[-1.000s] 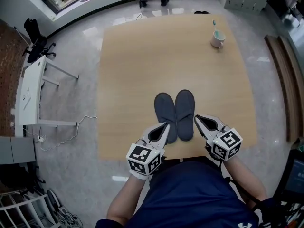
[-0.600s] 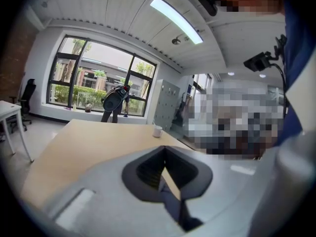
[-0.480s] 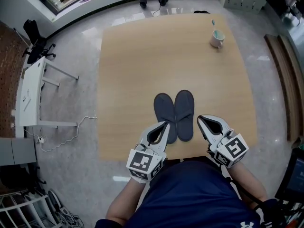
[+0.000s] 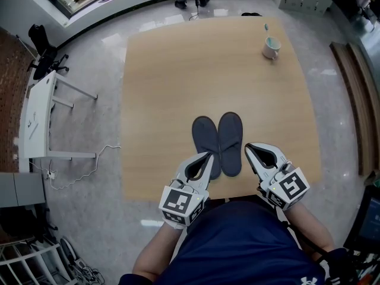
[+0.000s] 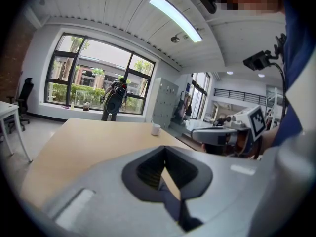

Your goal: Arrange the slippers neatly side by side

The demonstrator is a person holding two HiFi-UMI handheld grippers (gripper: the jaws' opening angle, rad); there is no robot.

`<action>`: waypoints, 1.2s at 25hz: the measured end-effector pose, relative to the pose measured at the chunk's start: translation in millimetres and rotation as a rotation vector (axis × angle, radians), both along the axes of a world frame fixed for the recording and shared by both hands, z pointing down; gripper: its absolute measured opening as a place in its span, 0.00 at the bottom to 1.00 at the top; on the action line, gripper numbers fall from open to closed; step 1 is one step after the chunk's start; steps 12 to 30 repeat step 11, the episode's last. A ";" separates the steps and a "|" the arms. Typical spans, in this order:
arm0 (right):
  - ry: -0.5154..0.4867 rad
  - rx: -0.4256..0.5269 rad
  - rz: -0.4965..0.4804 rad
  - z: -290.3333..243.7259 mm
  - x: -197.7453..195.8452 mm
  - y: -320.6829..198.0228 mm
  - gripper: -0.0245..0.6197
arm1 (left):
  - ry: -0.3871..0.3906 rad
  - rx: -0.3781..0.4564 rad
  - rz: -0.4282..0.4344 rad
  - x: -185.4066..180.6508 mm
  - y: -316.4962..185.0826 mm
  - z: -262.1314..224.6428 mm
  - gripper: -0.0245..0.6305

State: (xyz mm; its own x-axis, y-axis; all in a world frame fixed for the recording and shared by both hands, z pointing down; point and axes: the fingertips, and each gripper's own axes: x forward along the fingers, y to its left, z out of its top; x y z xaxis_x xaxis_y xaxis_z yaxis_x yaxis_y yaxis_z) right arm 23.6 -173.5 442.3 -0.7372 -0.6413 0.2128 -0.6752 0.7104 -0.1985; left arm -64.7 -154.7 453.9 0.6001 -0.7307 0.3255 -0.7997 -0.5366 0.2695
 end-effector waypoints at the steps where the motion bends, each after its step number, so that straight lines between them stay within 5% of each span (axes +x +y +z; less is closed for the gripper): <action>1: 0.001 0.003 0.000 0.0 -0.1 -0.2 0.05 | 0.000 -0.001 -0.001 -0.2 0.1 0.5 0.04; 30: 0.017 0.015 -0.005 1.5 0.2 1.1 0.05 | 0.001 -0.009 -0.007 -0.4 1.2 4.0 0.04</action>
